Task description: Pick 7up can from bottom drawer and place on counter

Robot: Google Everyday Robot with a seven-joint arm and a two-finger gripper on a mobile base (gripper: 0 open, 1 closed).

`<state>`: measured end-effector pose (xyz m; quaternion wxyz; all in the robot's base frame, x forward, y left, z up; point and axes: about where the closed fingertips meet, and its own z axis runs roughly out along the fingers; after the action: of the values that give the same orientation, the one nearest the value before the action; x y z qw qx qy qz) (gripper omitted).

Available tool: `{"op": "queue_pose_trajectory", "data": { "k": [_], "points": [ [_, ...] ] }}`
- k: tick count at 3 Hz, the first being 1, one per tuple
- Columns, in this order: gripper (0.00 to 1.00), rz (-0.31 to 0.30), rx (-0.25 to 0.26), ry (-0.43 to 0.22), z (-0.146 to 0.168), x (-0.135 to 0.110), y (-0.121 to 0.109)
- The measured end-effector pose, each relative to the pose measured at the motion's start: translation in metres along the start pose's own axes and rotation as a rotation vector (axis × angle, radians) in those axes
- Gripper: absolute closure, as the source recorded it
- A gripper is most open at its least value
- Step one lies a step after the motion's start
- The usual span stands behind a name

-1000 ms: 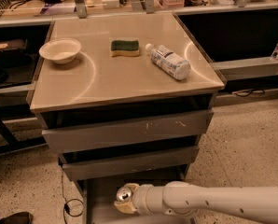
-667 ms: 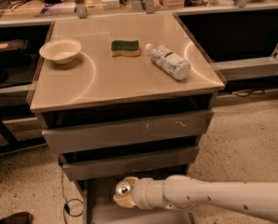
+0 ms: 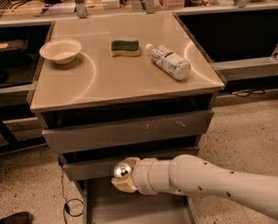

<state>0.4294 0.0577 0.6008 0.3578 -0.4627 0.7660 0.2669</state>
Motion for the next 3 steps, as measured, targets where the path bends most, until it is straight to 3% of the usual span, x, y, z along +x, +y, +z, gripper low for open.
{"op": "queue_pose_trajectory", "data": {
  "k": [1, 2, 3],
  "points": [
    [1.0, -0.068, 0.045, 0.017, -0.017, -0.02, -0.003],
    [1.0, -0.068, 0.045, 0.017, -0.017, -0.02, -0.003],
    [1.0, -0.084, 0.051, 0.023, -0.037, -0.045, -0.003]
  ]
}}
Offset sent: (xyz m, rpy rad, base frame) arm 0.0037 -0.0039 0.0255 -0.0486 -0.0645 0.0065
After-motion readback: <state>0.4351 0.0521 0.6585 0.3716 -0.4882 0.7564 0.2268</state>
